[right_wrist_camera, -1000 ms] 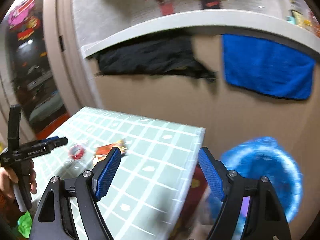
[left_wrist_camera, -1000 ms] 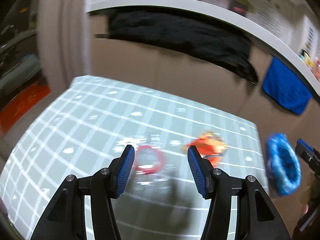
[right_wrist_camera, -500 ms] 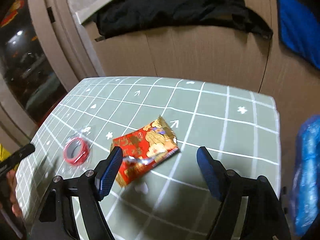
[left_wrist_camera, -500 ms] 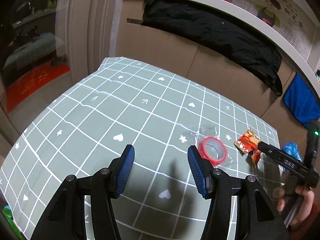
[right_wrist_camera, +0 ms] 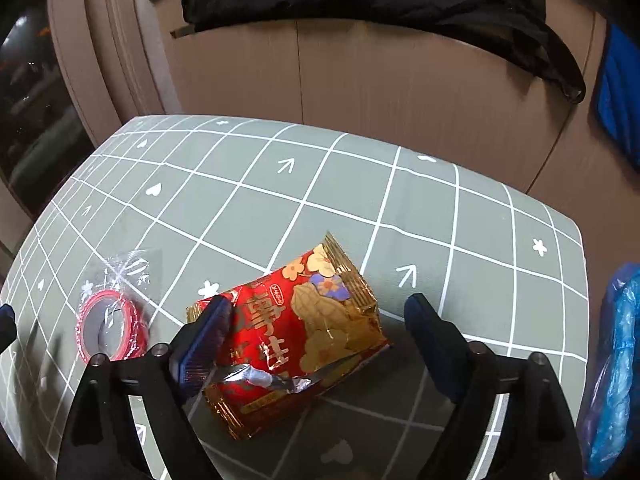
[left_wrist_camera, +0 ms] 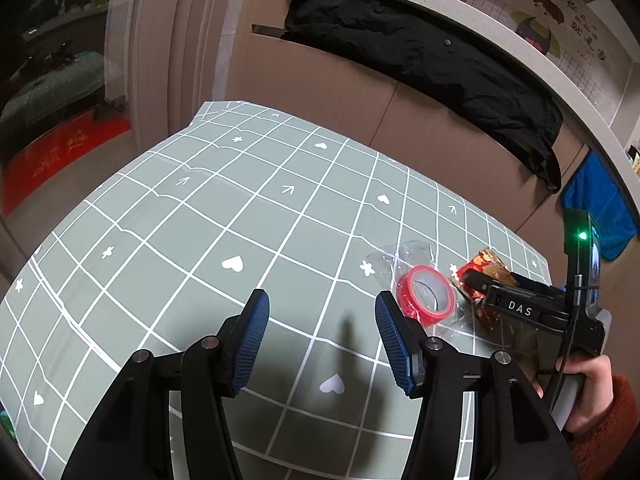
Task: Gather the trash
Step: 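Grasp the red snack packet with the right tool while the left tool grasps the bagged red tape roll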
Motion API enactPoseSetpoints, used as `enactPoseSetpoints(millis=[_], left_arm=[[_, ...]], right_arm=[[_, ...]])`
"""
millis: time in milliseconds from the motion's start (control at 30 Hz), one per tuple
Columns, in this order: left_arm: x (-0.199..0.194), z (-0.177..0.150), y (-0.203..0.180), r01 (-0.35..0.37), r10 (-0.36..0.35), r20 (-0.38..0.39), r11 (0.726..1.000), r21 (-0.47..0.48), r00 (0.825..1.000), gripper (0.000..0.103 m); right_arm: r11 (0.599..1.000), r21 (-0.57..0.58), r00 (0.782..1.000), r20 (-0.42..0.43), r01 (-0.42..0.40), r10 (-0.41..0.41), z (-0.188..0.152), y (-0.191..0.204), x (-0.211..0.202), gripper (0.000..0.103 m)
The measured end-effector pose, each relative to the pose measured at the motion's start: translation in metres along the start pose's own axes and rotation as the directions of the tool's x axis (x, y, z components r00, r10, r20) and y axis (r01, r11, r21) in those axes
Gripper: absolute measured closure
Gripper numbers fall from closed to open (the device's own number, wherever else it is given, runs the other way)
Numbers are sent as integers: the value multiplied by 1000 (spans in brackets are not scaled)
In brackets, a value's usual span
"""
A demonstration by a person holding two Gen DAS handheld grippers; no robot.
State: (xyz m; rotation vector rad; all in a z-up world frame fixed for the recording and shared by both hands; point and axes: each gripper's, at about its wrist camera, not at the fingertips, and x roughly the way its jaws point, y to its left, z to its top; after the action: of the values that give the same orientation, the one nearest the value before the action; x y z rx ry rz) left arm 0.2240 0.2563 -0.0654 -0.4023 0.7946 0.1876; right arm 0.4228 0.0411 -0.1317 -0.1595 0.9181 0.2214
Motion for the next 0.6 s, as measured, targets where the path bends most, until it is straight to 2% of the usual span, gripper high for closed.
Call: enactPoseSetpoints(millis=[100,133,167,200,267,300,367,400,600], left_arm=[[1,-1,-2,6,-6,-9,1000,-2,1000,47],[2,-1,-2,8,-8,-13,1000,-4,1000,47],[2,-1,-3,8,-8,-14,1000,-6,1000,47],[2,-2,-5,7,-7,-17,1000,-7,1000,47],[3,-2,-9,14,-14,-24,1000,-6,1000,47],[3,-1,-11,19,-19,-28,1000,-4,999,47],[4,-1,-20,36,-36,-36,999,8,999,47],[5,-1,-24,44,-43,-42,999,14,998,47],[22,3,-60,65,-60,-93,997,52,994,47]], right_arm=[[999,-45,999,-36,-13,11,4,2,2,13],[999,-44,999,-33,-22,21,5,3,2,21],[998,-47,1000,-14,-29,28,3,2,-1,31],[998,-61,1000,5,-23,23,1,4,-4,54],[993,-113,999,45,15,-10,-3,7,-12,81],[993,-118,999,51,-13,19,-5,5,-17,85],[991,-71,991,51,-118,121,-8,-6,-25,86],[988,-54,988,55,-142,145,-9,-10,-29,87],[987,3,976,145,-162,160,-17,-40,-69,88]])
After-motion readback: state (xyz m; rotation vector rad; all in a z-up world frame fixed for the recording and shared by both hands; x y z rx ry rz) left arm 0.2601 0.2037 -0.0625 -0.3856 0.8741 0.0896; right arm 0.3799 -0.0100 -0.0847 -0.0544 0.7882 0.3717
